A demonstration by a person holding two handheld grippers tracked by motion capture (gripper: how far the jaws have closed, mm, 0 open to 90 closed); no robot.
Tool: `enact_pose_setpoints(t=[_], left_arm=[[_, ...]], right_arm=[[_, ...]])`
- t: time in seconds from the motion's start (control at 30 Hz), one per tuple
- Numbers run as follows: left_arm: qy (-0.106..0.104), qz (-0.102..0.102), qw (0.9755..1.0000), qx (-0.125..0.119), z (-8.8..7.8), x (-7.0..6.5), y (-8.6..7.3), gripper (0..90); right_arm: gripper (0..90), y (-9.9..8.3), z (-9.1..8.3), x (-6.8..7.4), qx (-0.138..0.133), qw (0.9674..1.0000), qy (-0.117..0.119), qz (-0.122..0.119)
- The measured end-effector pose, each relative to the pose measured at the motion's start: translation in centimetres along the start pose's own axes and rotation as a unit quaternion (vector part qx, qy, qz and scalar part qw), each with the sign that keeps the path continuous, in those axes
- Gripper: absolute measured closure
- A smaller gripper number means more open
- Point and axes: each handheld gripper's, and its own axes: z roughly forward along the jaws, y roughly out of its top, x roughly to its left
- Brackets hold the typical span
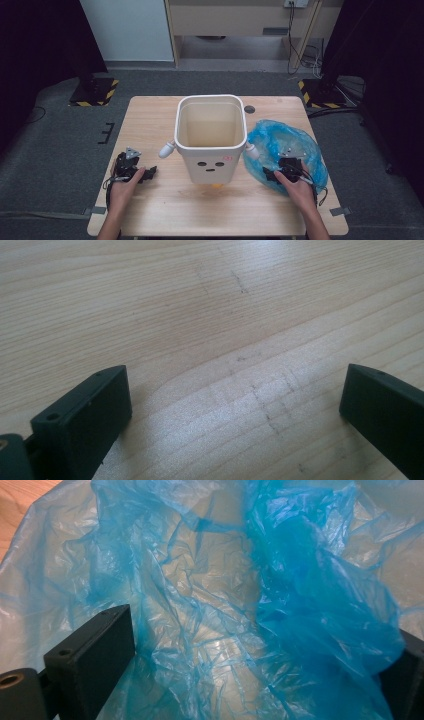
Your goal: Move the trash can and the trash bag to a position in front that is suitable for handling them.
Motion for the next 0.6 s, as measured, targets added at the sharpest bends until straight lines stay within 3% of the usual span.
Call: enact_pose_setpoints(t=[0.3, 0.47, 0.6], left_arm=[[0.005, -0.005, 1.0000, 0.001, -0.1, -0.1, 0.0, 0.0], [-0.010, 0.012, 0.9999, -0.001, -0.2, -0.2, 0.1, 3.2], [-0.032, 0.025, 0.9990, -0.017, -0.7, -1.0, 1.2, 4.1]], right_arm=[[3.9, 0.1, 0.1, 0.2, 0.002, 1.0000, -0.001, 0.006], [2.0, 0.2, 0.2, 0.3, 0.004, 1.0000, -0.003, 0.005], [1.8, 0.2, 0.3, 0.3, 0.004, 1.0000, -0.003, 0.005]])
